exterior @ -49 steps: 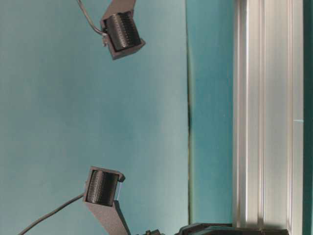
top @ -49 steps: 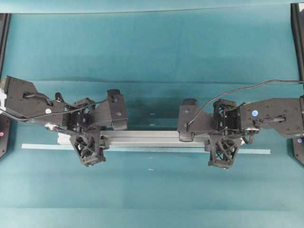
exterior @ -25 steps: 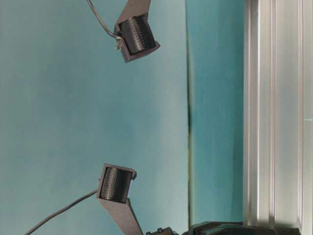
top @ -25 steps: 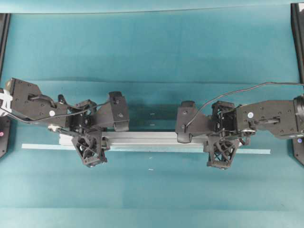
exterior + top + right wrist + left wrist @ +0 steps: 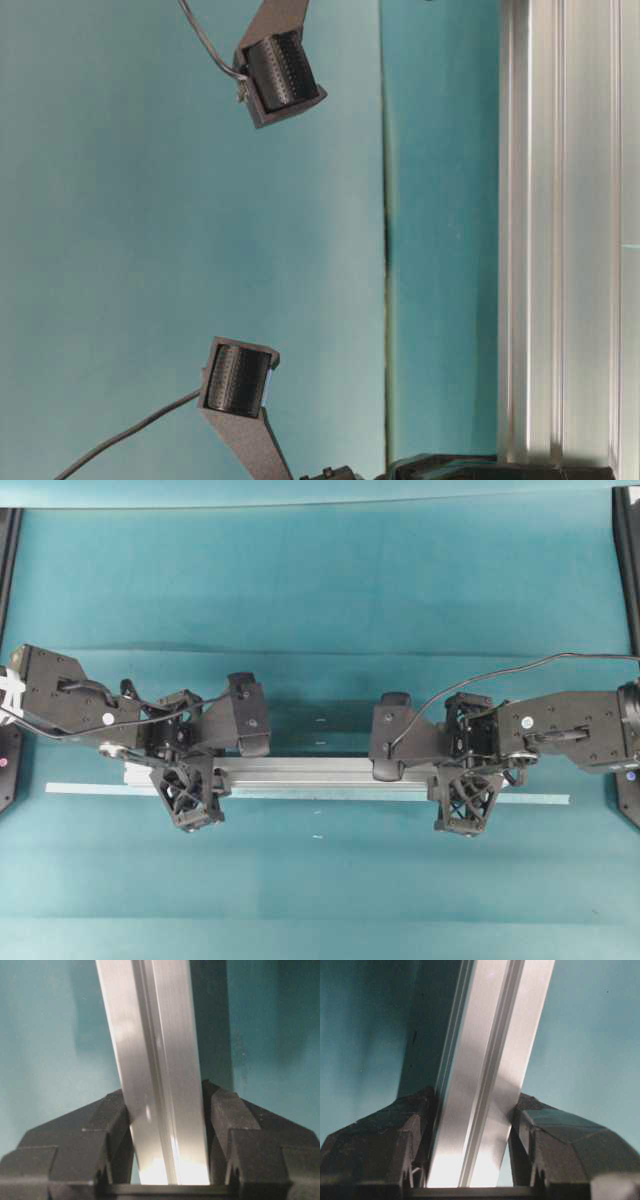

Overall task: Lift the metal rail with both hands.
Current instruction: 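Lower the rail with both grippers onto the table near the blue strip, then open both grippers to release the rail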

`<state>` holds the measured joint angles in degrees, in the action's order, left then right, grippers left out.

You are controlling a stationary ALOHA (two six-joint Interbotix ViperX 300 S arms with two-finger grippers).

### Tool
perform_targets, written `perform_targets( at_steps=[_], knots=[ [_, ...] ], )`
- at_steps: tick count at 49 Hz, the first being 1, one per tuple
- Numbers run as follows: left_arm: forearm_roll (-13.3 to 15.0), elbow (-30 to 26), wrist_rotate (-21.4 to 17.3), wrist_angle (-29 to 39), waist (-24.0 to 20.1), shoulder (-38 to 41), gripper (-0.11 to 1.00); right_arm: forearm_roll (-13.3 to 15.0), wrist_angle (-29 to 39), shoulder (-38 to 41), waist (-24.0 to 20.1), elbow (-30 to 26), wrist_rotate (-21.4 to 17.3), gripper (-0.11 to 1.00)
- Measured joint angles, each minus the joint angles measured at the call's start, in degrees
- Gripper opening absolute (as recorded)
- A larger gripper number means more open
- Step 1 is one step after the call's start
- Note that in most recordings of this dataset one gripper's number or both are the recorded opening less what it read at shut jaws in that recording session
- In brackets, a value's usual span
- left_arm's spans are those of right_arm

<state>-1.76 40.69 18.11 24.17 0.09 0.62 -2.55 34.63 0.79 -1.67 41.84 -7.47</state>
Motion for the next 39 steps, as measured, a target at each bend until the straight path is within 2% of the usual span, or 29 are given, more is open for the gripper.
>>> perform_targets(
  at_steps=[13,16,18,23,26,28,39],
  knots=[
    [0.1,0.3,-0.1,-1.4,0.1,0.0,0.35,0.0,-0.1,0.0,0.0,0.0,0.1,0.39],
    [0.0,0.3,-0.1,-1.4,0.0,0.0,0.36,0.1,-0.2,0.0,0.0,0.1,0.0,0.45],
    [0.0,0.2,0.0,-1.5,0.0,0.0,0.42,-0.1,-0.4,0.0,0.1,0.1,-0.6,0.56],
    [0.4,0.2,1.8,-2.1,-1.0,0.0,0.72,-0.5,-1.0,0.2,-0.1,0.0,-1.3,0.85],
    [0.4,0.2,2.2,-2.4,-1.8,0.0,0.87,-0.7,-1.0,0.2,-0.1,0.0,-1.3,0.95],
    [0.4,0.2,2.2,-2.5,-2.0,0.0,0.93,-0.7,-1.0,0.2,-0.1,0.0,-1.3,0.99],
    [0.4,0.4,2.1,-2.6,-1.8,0.0,0.92,-0.8,-1.2,0.2,-0.1,0.0,-1.3,0.99]
  ],
)
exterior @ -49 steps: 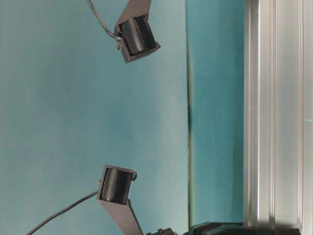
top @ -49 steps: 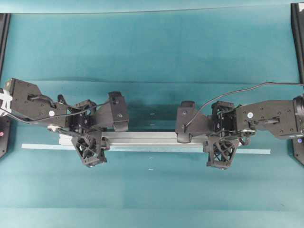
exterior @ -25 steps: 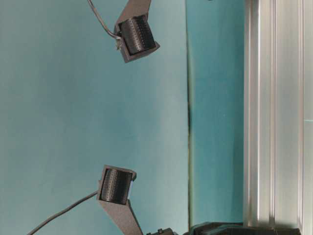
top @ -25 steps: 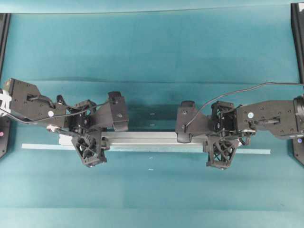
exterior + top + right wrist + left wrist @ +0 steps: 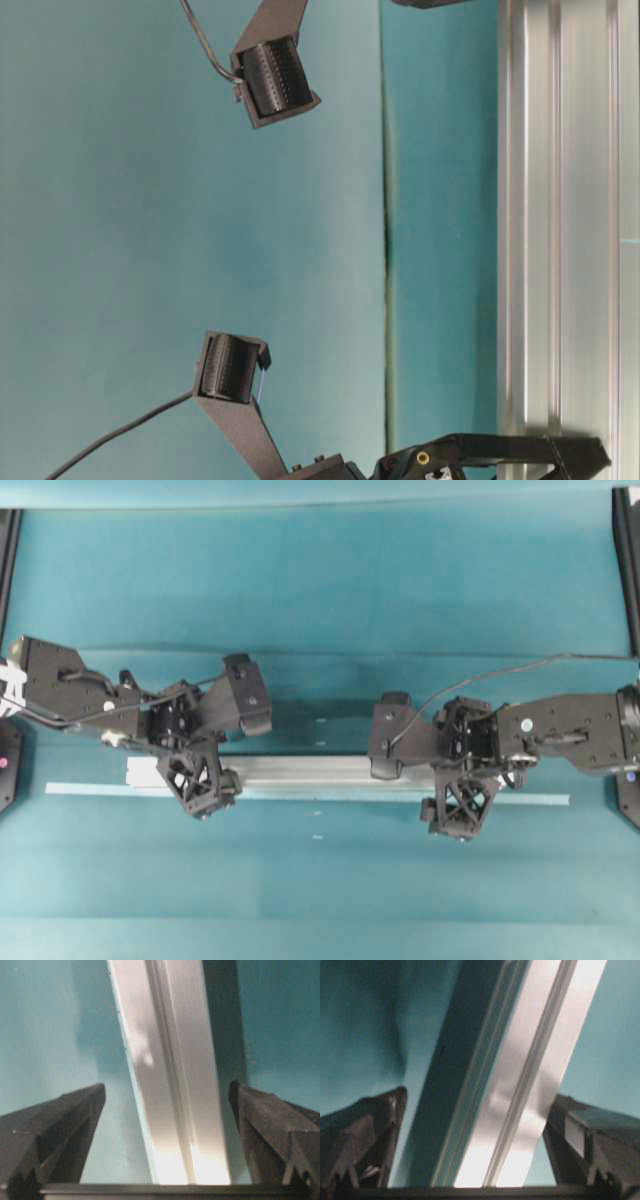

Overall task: Lift the metal rail with both hands.
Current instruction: 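Open both grippers to release the rail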

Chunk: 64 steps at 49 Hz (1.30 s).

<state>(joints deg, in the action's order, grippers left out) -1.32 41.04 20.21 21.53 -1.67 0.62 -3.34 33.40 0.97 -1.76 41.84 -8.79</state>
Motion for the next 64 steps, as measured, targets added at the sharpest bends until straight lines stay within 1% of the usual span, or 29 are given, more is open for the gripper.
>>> perform_targets(
  at_steps=[16,24,36,44,48,56,64],
  knots=[
    [0.0,0.0,0.1,0.0,0.5,0.0,0.92,0.0,-1.1,-0.2,-0.2,-0.1,-0.1,0.99],
    [0.0,0.0,0.2,-0.1,1.1,-0.8,0.92,0.0,-1.8,-1.7,-0.1,-0.1,-0.1,0.99],
    [0.0,0.1,0.1,1.9,1.6,-6.3,0.92,0.1,-1.9,-7.7,0.3,-0.1,-0.4,0.99],
    [0.0,0.3,0.0,4.7,1.6,-10.4,0.92,0.0,-2.8,-11.3,1.0,-0.1,-2.1,0.99],
    [0.0,0.3,-1.2,5.4,1.8,-12.0,0.92,0.0,-3.3,-12.8,1.4,-0.1,-2.5,0.99],
    [0.0,0.3,-6.0,5.6,2.3,-16.1,0.92,0.0,-4.7,-16.8,1.5,-0.1,-2.5,0.99],
    [0.0,0.3,-10.2,5.4,2.4,-21.9,0.92,0.0,-7.8,-22.9,1.7,0.4,-2.5,0.99]
  ],
)
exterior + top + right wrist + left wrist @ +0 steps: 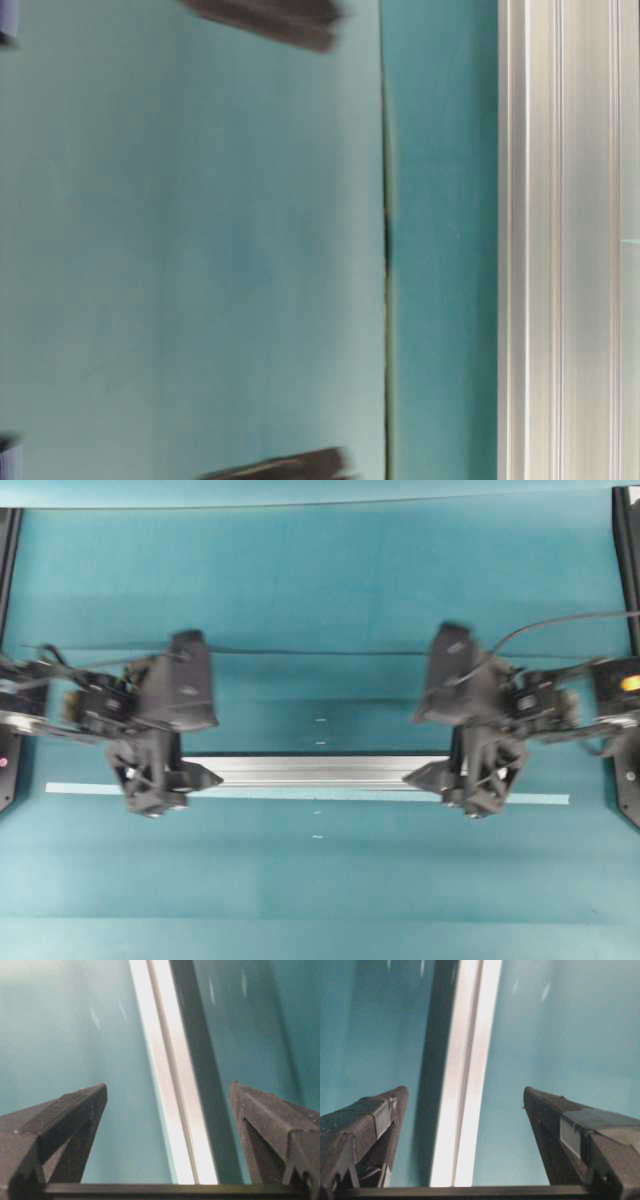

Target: Lift the metal rail with both hands.

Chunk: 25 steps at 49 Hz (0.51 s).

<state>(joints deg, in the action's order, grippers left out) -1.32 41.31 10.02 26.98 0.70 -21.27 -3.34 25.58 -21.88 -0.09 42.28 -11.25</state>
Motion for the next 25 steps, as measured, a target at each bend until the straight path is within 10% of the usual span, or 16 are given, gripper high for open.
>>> perform_targets(
  at_steps=[25],
  knots=[
    [0.0,3.3,-1.2,-9.4,-0.1,-16.4,0.92,0.1,-16.3,-20.9,3.1,8.3,0.2,0.99]
  ],
)
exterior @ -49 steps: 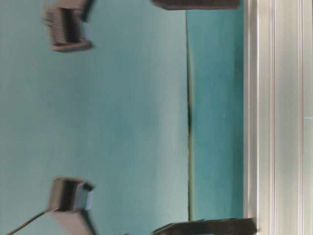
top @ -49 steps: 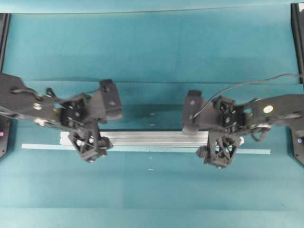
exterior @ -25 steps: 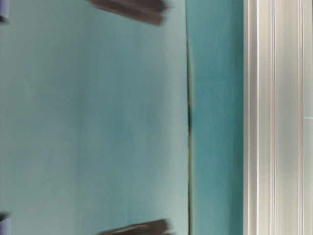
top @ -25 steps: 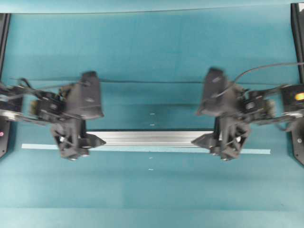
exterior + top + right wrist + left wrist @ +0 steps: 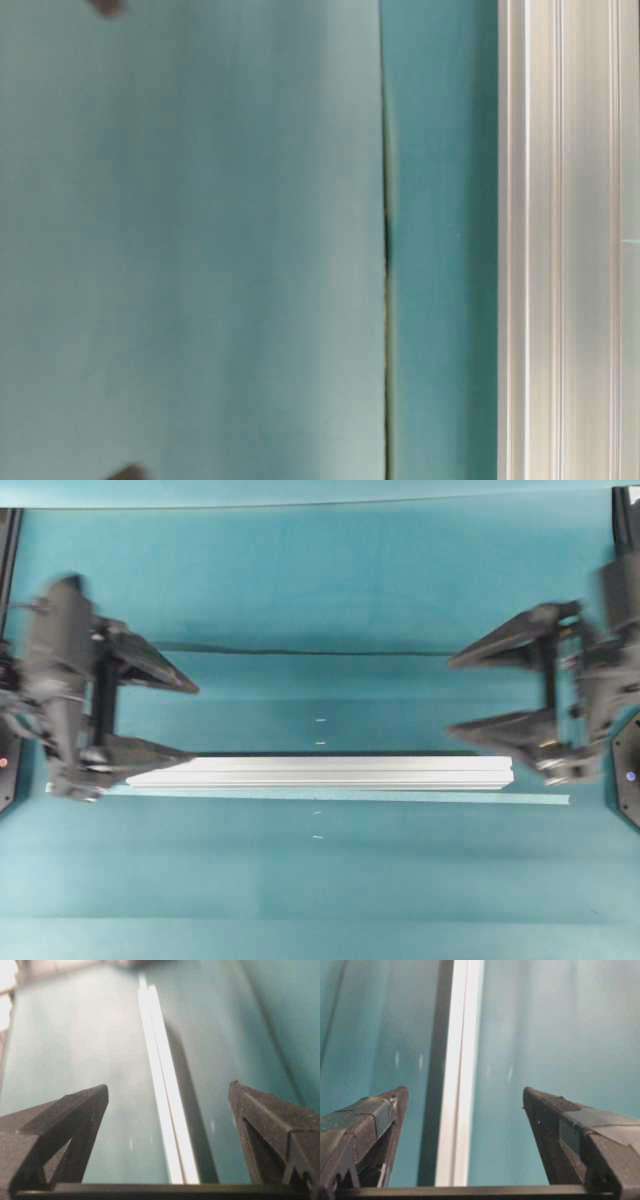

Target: Lift the metal rail with both hands.

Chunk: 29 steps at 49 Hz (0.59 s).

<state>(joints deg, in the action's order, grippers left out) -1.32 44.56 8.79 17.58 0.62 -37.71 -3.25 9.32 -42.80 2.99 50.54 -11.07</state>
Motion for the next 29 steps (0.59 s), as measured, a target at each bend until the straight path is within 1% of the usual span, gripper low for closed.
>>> perform_targets(
  at_steps=[6,12,19,29],
  knots=[
    [0.0,1.2,0.0,-4.7,-0.6,-3.6,0.92,0.1,-0.8,-4.0,1.1,0.7,0.0,0.99],
    [0.0,1.9,0.0,-7.1,-0.9,-6.8,0.92,0.0,-0.8,-7.0,1.9,1.1,-0.1,0.99],
    [0.0,2.5,0.0,-7.9,-1.3,-10.2,0.92,0.1,-0.8,-9.3,2.1,1.5,-0.1,0.99],
    [0.0,2.8,0.0,-8.0,-1.3,-13.9,0.92,0.1,-0.8,-10.4,2.0,1.9,-0.1,0.99]
  ],
)
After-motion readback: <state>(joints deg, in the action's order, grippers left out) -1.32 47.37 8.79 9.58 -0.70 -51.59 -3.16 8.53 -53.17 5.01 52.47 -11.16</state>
